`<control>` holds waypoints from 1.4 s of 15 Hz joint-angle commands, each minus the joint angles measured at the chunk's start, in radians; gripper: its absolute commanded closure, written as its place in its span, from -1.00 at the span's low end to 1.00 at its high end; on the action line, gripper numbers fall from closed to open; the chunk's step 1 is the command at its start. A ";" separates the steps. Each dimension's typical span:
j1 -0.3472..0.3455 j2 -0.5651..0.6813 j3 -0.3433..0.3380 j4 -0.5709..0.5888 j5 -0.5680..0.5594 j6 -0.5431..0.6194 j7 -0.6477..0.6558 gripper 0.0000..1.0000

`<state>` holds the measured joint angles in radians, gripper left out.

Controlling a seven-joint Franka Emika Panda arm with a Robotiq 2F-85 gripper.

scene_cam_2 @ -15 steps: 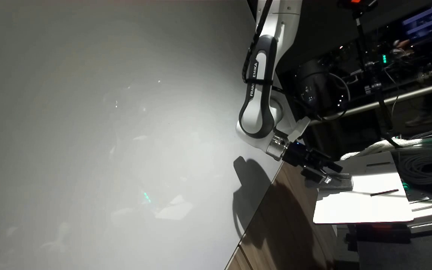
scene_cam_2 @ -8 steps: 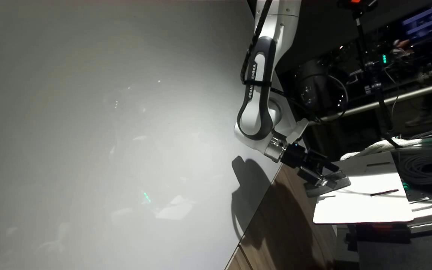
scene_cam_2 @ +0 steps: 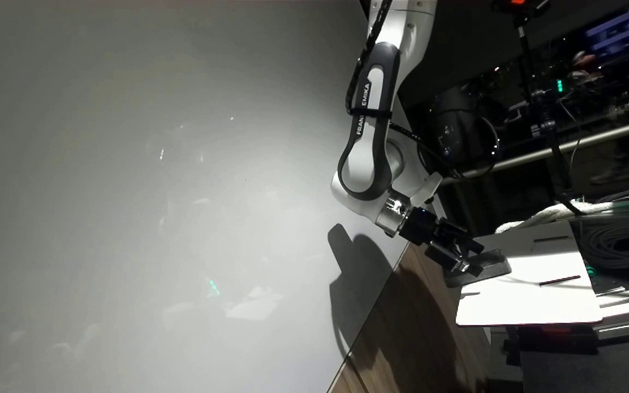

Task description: Use the eraser to erase the board

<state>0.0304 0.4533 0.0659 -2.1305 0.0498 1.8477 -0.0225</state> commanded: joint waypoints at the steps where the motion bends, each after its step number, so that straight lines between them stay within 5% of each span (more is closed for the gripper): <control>1: 0.018 -0.059 0.015 -0.042 0.011 0.017 -0.020 -1.00; 21: 0.022 -0.099 -0.005 -0.179 -0.063 0.130 -0.051 -1.00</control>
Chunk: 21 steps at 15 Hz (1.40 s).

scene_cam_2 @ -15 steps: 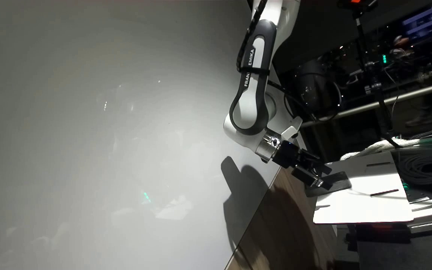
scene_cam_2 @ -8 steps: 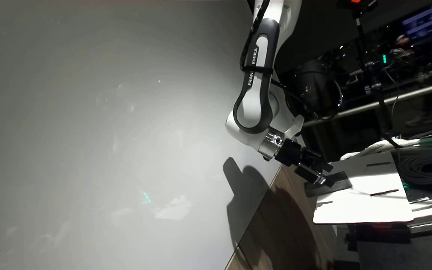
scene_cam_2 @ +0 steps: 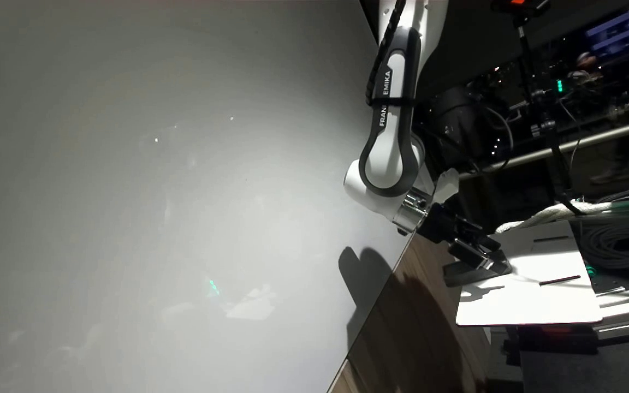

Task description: Use the eraser to erase the board

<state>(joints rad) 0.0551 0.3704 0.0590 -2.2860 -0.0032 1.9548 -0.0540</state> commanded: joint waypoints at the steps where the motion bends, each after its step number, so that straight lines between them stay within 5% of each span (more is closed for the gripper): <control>1: -0.001 -0.016 0.003 -0.026 -0.009 0.026 -0.019 -1.00; 13: 0.025 -0.027 0.017 -0.014 -0.024 0.024 0.009 -1.00; 21: 0.018 -0.342 0.020 -0.118 0.022 0.116 0.009 -1.00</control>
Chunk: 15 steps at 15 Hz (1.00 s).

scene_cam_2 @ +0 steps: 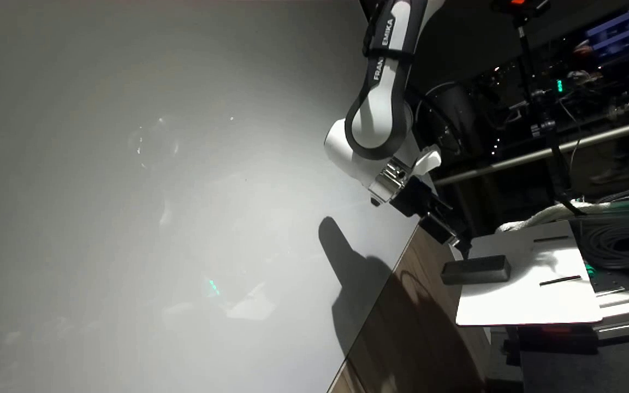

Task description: Use the eraser to erase the board

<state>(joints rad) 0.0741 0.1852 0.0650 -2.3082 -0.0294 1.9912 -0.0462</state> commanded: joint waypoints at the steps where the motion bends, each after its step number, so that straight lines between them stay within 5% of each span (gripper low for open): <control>1: 0.002 -0.200 0.018 -0.121 0.073 0.112 0.003 -1.00; 8: 0.039 -0.535 0.027 -0.333 0.174 0.338 -0.010 -1.00; 13: 0.047 -0.665 0.016 -0.383 0.147 0.267 0.007 -1.00; 15: 0.046 -0.624 0.018 -0.362 0.142 0.287 0.003 -1.00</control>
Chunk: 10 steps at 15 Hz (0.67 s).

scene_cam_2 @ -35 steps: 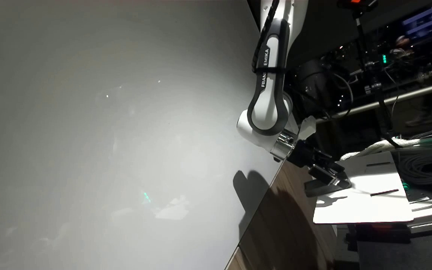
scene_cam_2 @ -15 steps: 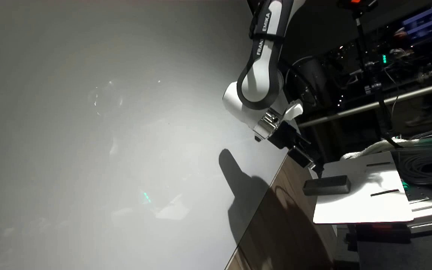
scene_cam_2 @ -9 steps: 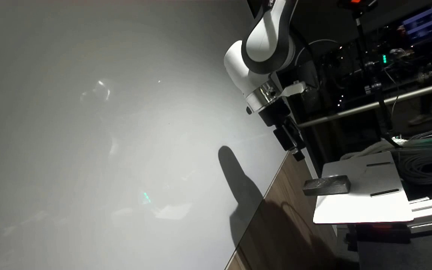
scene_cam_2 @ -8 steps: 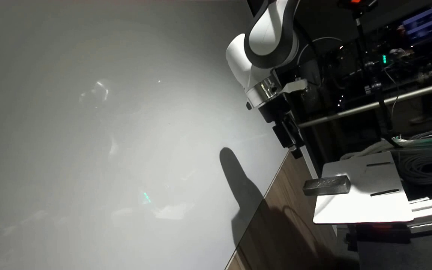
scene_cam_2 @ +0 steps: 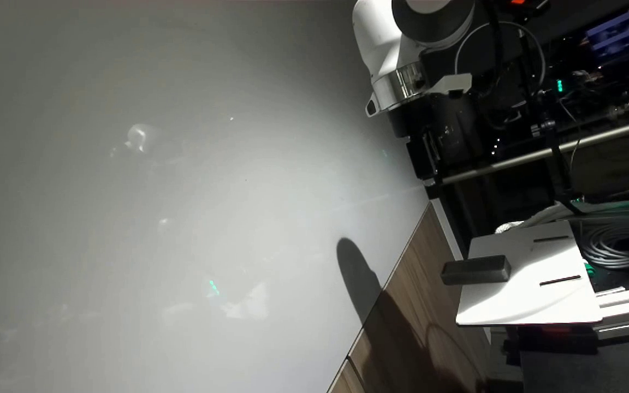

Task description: Use the eraser to erase the board

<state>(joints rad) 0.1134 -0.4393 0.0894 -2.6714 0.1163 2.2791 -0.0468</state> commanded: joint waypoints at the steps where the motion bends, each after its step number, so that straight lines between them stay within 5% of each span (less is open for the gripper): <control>1: 0.007 -0.012 -0.007 -0.007 -0.004 -0.006 0.003 -1.00; 10: 0.007 -0.022 -0.007 -0.018 -0.004 -0.007 0.004 -1.00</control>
<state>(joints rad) 0.1133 -0.4609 0.0894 -2.6903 0.1164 2.2737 -0.0467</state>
